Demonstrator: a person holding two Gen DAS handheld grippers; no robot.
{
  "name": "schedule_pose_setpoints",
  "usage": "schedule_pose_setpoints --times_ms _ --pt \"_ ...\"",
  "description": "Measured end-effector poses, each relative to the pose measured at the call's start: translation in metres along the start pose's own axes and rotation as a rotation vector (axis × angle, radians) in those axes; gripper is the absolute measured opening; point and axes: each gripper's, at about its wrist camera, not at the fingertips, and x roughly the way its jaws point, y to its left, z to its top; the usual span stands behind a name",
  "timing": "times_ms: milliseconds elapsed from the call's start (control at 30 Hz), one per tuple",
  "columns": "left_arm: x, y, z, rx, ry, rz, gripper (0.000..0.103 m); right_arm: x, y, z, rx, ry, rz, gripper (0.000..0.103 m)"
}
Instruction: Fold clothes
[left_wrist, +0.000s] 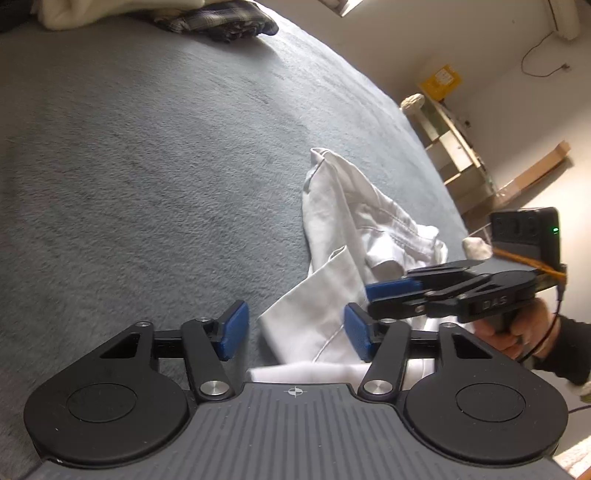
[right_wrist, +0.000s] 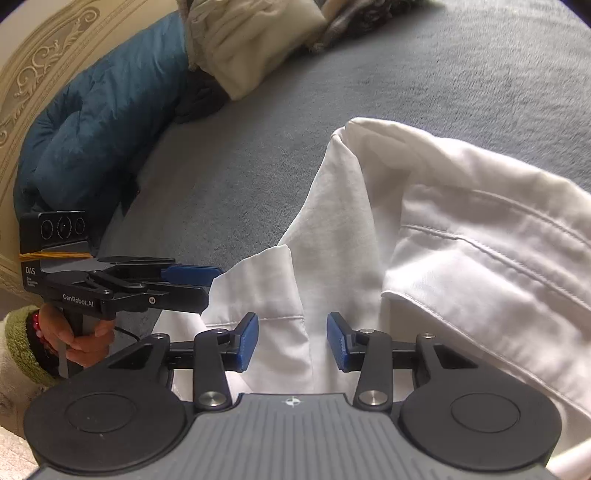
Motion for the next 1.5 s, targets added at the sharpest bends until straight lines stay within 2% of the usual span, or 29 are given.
schedule_pose_setpoints --times_ms 33,100,133,200,267,467,600,700,967,1200,1367,1500 --pt "0.002 0.001 0.000 -0.007 -0.002 -0.012 0.050 0.002 -0.001 0.000 -0.005 0.000 0.007 0.038" --pt "0.003 0.002 0.000 -0.012 -0.008 -0.018 0.039 0.003 -0.003 -0.001 -0.013 -0.012 0.011 0.019" --pt "0.003 0.002 -0.001 -0.009 -0.012 -0.016 0.037 0.003 -0.005 -0.002 -0.008 -0.017 0.010 0.015" --pt "0.002 0.001 -0.001 -0.003 -0.019 -0.014 0.023 0.000 -0.008 -0.003 -0.001 -0.037 0.007 0.007" --pt "0.000 -0.001 0.000 0.002 -0.030 -0.025 0.017 -0.005 -0.008 -0.006 -0.002 -0.060 -0.001 0.005" --pt "0.000 -0.016 0.009 0.020 -0.071 -0.060 0.011 -0.028 0.005 -0.009 -0.075 -0.120 -0.059 0.004" --pt "0.008 -0.024 0.015 0.045 -0.072 -0.080 0.009 -0.040 0.007 -0.009 -0.083 -0.144 -0.098 0.004" --pt "0.016 -0.030 0.018 0.086 -0.072 -0.067 0.008 -0.042 0.007 -0.010 -0.103 -0.147 -0.149 0.004" --pt "0.032 -0.028 0.016 0.144 -0.069 0.010 0.007 -0.021 -0.004 -0.011 -0.125 -0.147 -0.230 0.004" --pt "0.021 -0.019 0.024 0.055 -0.120 0.033 0.012 -0.016 -0.006 -0.012 -0.142 -0.161 -0.242 0.004" --pt "0.008 -0.018 0.029 0.050 -0.157 0.038 0.014 -0.022 -0.005 -0.016 -0.140 -0.183 -0.257 0.004" --pt "0.007 -0.025 0.027 0.069 -0.147 0.026 0.017 -0.033 -0.001 -0.021 -0.131 -0.223 -0.257 0.004"
